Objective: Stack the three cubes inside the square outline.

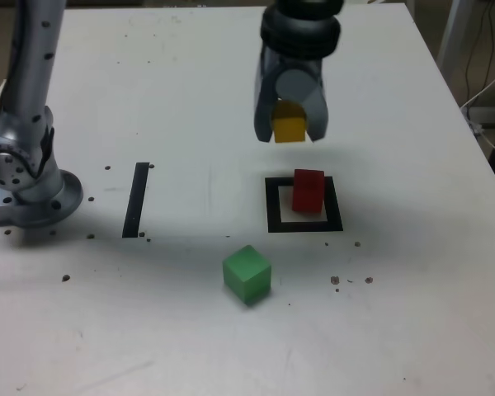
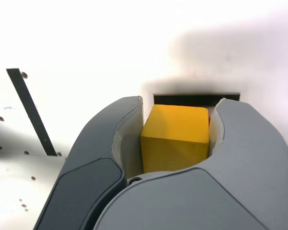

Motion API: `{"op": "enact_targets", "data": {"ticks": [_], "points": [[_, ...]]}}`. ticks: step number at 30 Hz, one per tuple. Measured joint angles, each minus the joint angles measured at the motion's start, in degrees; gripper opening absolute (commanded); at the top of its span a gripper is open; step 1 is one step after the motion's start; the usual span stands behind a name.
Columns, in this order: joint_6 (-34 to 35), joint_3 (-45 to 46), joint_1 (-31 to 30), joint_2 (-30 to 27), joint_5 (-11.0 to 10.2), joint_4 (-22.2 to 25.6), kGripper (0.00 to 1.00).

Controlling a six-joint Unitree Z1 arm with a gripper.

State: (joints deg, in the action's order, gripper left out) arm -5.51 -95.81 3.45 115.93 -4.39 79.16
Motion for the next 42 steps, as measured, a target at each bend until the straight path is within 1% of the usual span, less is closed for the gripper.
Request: {"op": "enact_targets", "data": {"ticks": [3, 12, 16, 42], "points": [[-0.9, -2.4, -1.1, 1.2, 1.1, 1.4, 0.25], [-1.3, -6.1, -4.9, 3.8, 2.7, 3.1, 0.25], [-1.2, -7.0, -5.4, 4.7, 3.2, 3.3, 0.25], [-1.7, -7.3, -5.5, 8.6, 4.4, 3.1, 0.25]]}}
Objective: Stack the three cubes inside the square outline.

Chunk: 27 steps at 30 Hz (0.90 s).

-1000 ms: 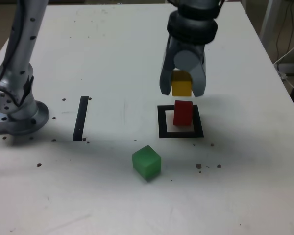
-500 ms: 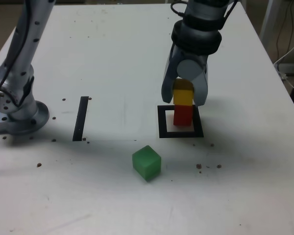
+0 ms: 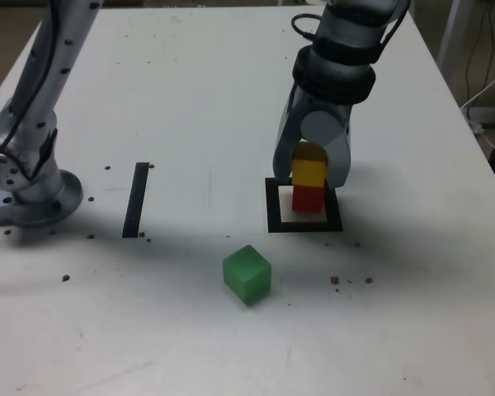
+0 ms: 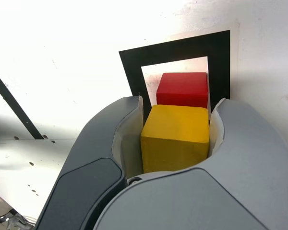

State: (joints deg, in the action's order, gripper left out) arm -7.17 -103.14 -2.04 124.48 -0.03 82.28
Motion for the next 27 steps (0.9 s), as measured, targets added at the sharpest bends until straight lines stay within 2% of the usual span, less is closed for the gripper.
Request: {"op": "enact_targets", "data": {"ticks": [2, 4, 9, 10, 11, 23, 27], "points": [[0.0, -0.1, 0.0, 0.3, 0.0, -0.1, 0.27], [-0.2, -0.1, 0.1, 0.5, 0.0, -0.2, 0.37], [-0.9, 0.0, 0.5, 0.8, 0.2, -0.7, 0.88], [-1.0, 0.0, 0.5, 0.9, 0.3, -0.9, 0.95], [-1.1, 0.1, 0.5, 0.9, 0.3, -0.9, 0.98], [-1.2, 0.7, 0.6, 0.8, 0.2, -1.1, 1.00], [-0.9, 1.5, 0.6, -1.0, -0.8, -1.1, 1.00]]}}
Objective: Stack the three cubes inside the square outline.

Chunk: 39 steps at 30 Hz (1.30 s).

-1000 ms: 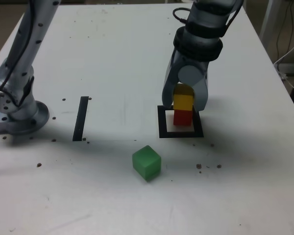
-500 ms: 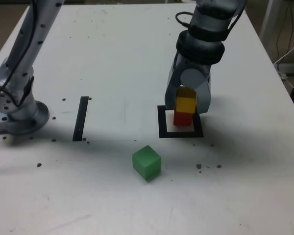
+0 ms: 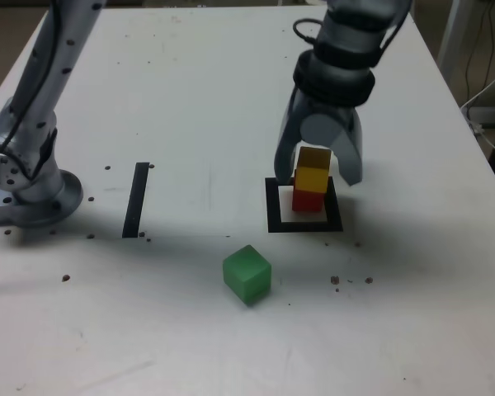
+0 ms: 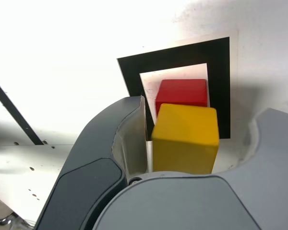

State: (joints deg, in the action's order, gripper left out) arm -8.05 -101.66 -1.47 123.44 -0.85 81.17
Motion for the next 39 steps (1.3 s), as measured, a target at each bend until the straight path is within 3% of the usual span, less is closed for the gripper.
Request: {"op": "enact_targets", "data": {"ticks": [13, 19, 27, 32, 39], "points": [[3.0, 3.2, -1.9, -8.7, -3.5, 3.3, 0.99], [7.1, 7.5, -7.4, -12.2, -4.2, 4.0, 0.99], [8.4, 12.9, -19.0, -14.4, -5.3, 3.0, 1.00], [5.5, 13.5, -25.6, -14.5, -6.1, 0.4, 0.99], [0.9, 13.9, -27.9, -12.8, -5.5, -3.1, 0.99]]}}
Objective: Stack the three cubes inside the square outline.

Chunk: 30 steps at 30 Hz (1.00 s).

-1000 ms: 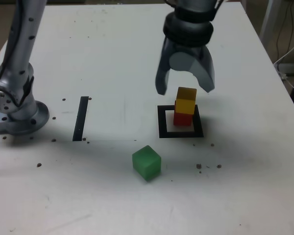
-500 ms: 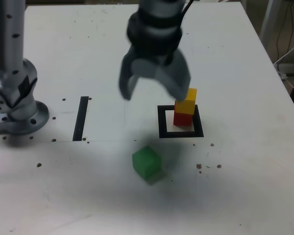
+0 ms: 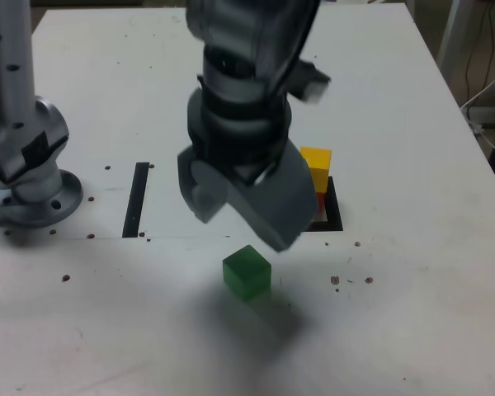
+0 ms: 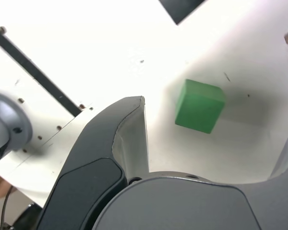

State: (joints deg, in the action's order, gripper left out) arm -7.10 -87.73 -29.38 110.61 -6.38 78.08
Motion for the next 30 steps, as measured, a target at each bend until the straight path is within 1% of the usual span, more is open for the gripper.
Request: {"op": "enact_targets", "data": {"ticks": [5, 11, 16, 20, 23, 30], "points": [[-2.1, 2.7, 0.0, 1.3, 0.6, -4.2, 0.99], [-3.2, 6.3, 0.7, 2.6, 2.3, -8.6, 0.99], [-3.8, 7.2, 1.2, 3.5, 3.3, -10.3, 0.97], [-4.5, 7.8, 1.3, 4.1, 4.4, -11.7, 0.92], [-4.9, 8.4, 1.3, 5.1, 5.4, -12.6, 0.83], [-5.0, 9.2, 1.3, 5.9, 7.0, -14.0, 0.45]]}}
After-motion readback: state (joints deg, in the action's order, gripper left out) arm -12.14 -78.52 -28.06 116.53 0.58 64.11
